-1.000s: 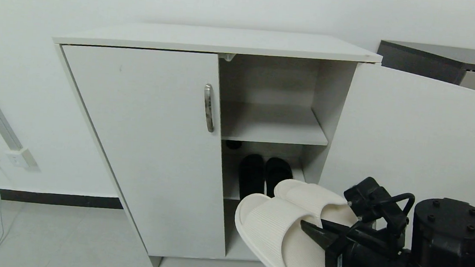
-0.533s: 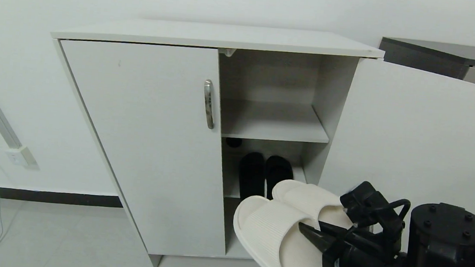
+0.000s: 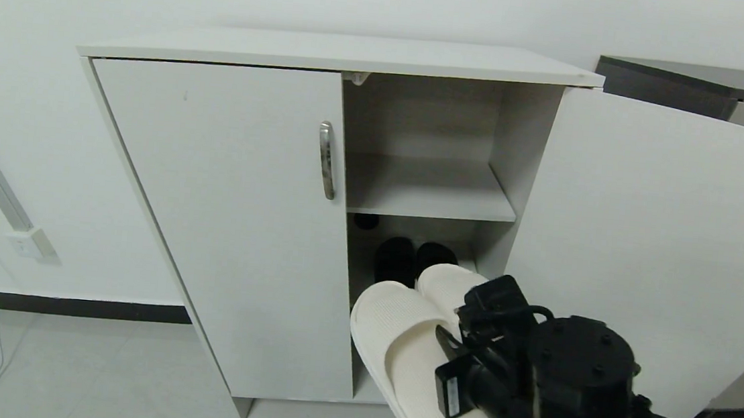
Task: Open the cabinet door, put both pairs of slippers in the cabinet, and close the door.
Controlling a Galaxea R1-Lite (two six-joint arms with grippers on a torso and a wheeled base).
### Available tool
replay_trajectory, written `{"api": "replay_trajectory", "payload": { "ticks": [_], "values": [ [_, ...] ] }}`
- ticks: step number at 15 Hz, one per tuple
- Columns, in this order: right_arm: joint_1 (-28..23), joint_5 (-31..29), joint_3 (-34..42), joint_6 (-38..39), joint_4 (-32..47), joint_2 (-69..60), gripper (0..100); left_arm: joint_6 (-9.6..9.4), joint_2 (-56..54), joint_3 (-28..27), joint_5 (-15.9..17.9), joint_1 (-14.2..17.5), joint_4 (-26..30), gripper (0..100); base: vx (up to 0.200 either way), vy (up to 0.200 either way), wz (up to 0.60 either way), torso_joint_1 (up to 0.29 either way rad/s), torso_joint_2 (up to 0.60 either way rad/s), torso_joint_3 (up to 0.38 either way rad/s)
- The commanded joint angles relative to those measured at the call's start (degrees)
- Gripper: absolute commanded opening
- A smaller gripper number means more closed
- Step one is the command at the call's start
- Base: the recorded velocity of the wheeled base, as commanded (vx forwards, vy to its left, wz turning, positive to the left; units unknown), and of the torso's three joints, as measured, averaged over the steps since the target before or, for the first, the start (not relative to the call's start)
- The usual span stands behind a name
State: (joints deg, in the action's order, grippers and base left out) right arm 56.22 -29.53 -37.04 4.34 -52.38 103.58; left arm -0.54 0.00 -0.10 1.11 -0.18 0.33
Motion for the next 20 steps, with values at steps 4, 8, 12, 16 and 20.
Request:
{"api": "replay_trajectory", "payload": {
  "ticks": [4,8,12,16,20],
  "values": [
    [1.52,-16.18,-23.35,10.51,22.24,7.07,0,-0.08,0.0,0.01,0.03,0.01,0.02,0,0.0,0.0,0.0,0.0,0.0,0.0],
    [1.17,-23.56,-30.11,7.96,23.82,6.98,0,-0.08,0.0,0.01,0.03,0.01,0.02,0,0.0,0.0,0.0,0.0,0.0,0.0],
    [0.03,-23.65,-32.05,5.5,22.68,7.16,0,-0.08,0.0,0.01,0.03,0.01,0.02,0,0.0,0.0,0.0,0.0,0.0,0.0],
    [-0.5,-23.47,-32.05,5.5,22.41,7.77,0,-0.08,0.0,0.01,-0.05,0.01,0.02,0,0.0,0.0,0.0,0.0,0.0,0.0],
    [-0.76,-23.47,-31.96,5.42,21.36,8.39,0,-0.08,0.0,0.01,0.03,0.01,0.02,0,0.15,0.0,0.0,-0.004,0.0,0.003]
  ]
}}
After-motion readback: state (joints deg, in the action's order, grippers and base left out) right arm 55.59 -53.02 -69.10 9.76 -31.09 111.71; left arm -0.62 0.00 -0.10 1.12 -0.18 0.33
